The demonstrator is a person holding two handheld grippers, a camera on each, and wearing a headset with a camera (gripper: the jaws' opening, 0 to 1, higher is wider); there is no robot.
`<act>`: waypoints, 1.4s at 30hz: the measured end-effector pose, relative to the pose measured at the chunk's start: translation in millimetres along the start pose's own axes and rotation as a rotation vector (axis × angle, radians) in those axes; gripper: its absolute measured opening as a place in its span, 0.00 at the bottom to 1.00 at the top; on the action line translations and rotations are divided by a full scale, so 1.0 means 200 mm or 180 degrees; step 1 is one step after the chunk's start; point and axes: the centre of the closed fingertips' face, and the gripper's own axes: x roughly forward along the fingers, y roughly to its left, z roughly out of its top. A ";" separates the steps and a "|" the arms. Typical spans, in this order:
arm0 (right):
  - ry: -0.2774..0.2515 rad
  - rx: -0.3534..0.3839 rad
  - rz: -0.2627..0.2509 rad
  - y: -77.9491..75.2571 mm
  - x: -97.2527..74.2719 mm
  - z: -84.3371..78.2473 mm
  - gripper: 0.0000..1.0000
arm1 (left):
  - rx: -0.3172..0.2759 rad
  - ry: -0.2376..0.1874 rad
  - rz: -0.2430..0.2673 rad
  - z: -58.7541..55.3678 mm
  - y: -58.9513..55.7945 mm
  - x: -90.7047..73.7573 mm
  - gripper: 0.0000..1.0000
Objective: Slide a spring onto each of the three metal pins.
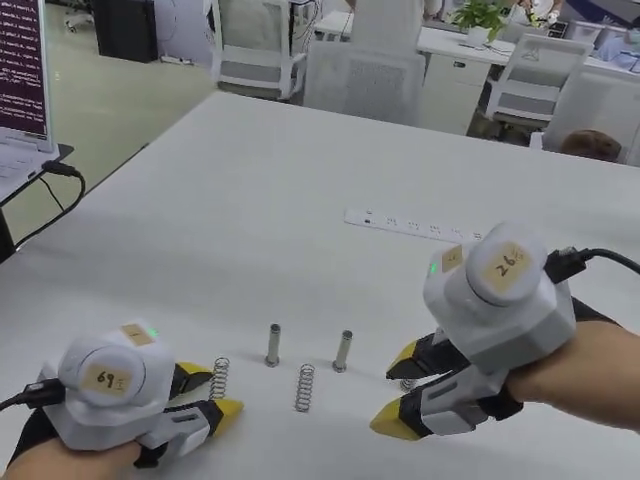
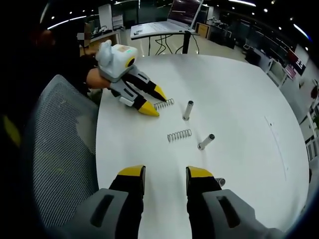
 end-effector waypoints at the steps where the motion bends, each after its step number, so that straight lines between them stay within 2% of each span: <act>1: 0.0014 -0.0005 0.0002 0.00 0.00 -0.01 0.30 | 0.0006 0.0006 0.0004 0.00 0.00 0.00 0.21; 8: 0.0032 -0.0010 0.0018 0.00 0.01 -0.02 0.30 | 0.0015 0.0007 0.0109 -0.01 0.05 -0.03 0.15; 11: 0.0033 -0.0022 0.0031 0.01 0.01 -0.01 0.30 | -0.0002 0.0000 0.0228 -0.02 0.10 -0.05 0.15; 16: 0.0037 -0.0036 0.0041 0.01 0.02 -0.01 0.30 | 0.0042 0.0011 0.0279 -0.02 0.11 -0.06 0.15; 22: 0.0038 -0.0042 0.0039 0.01 0.01 -0.01 0.30 | 0.0042 0.0011 0.0227 -0.02 0.10 -0.04 0.08; 26: 0.0027 -0.0042 0.0032 0.01 0.01 0.00 0.30 | -0.0031 0.0022 0.0209 -0.03 0.10 -0.05 0.04; 34: 0.0004 -0.0060 0.0026 0.01 -0.01 0.02 0.30 | -0.0064 0.0023 0.0203 -0.04 0.11 -0.07 0.03; 41: -0.0099 -0.0021 0.0049 0.02 -0.04 0.06 0.29 | 0.0001 -0.0029 0.0057 -0.01 0.05 -0.14 0.03; 42: -0.0101 -0.0020 0.0047 0.02 -0.04 0.06 0.29 | 0.0011 -0.0067 0.0016 0.01 0.03 -0.15 0.03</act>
